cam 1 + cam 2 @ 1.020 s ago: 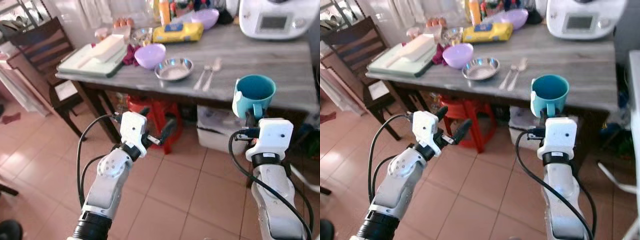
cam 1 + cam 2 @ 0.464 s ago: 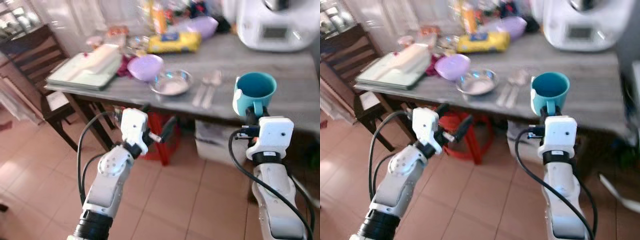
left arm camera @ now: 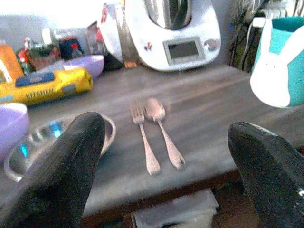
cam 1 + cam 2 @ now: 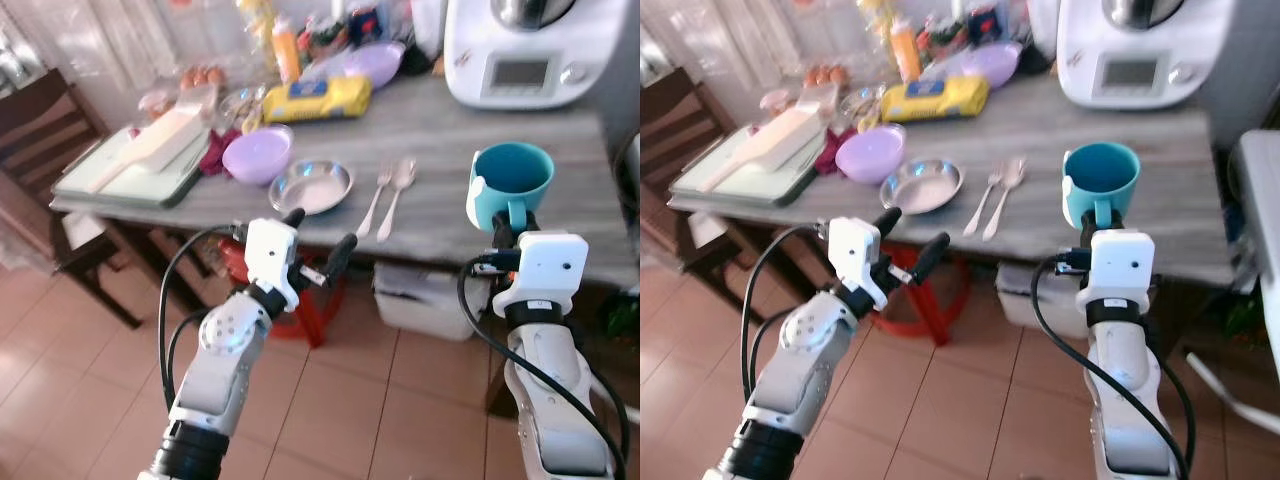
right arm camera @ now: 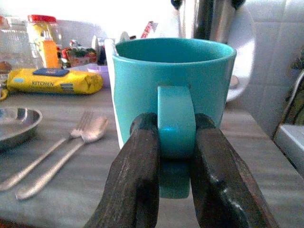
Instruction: Setting the table
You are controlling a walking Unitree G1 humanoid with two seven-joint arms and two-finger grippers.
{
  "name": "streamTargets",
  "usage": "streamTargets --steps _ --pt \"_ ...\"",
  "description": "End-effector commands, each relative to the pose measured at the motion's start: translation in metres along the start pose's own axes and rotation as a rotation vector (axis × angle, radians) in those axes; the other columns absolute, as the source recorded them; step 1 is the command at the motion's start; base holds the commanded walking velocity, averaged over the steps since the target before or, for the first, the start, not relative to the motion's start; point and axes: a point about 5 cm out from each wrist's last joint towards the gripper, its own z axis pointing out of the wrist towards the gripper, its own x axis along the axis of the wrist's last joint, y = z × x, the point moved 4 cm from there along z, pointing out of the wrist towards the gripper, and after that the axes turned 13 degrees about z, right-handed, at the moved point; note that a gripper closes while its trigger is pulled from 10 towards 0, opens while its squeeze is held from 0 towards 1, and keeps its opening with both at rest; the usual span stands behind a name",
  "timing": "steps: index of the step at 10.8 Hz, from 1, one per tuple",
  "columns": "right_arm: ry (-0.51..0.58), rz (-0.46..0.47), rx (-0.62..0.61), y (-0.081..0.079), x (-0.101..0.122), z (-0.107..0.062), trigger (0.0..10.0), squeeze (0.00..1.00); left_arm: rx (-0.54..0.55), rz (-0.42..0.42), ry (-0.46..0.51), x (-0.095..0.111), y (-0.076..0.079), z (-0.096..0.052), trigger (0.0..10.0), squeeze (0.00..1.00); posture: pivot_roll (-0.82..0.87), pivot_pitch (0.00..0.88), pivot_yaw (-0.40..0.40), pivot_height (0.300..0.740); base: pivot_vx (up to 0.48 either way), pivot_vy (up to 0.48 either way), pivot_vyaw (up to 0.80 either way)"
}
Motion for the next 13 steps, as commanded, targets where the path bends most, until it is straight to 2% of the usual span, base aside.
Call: streamTargets --steps 1,7,13 --pt "0.027 0.025 0.037 -0.0137 0.0067 0.0023 10.0 0.00 0.035 0.022 -0.024 -0.0041 -0.0137 -0.0073 10.0 0.00 -0.13 0.085 0.171 0.740 0.319 0.000 0.00" --pt "0.044 0.002 0.073 -0.0193 0.0103 0.0046 10.0 0.00 0.047 0.029 -0.025 -0.0042 -0.0165 -0.0084 10.0 0.00 -0.13 0.081 0.169 0.740 0.312 0.000 0.00" --pt "0.046 -0.003 0.077 -0.0204 0.0108 0.0068 10.0 0.00 0.052 0.027 -0.027 -0.0041 -0.0159 -0.0094 10.0 0.00 -0.13 0.086 0.164 0.740 0.304 0.000 0.65"
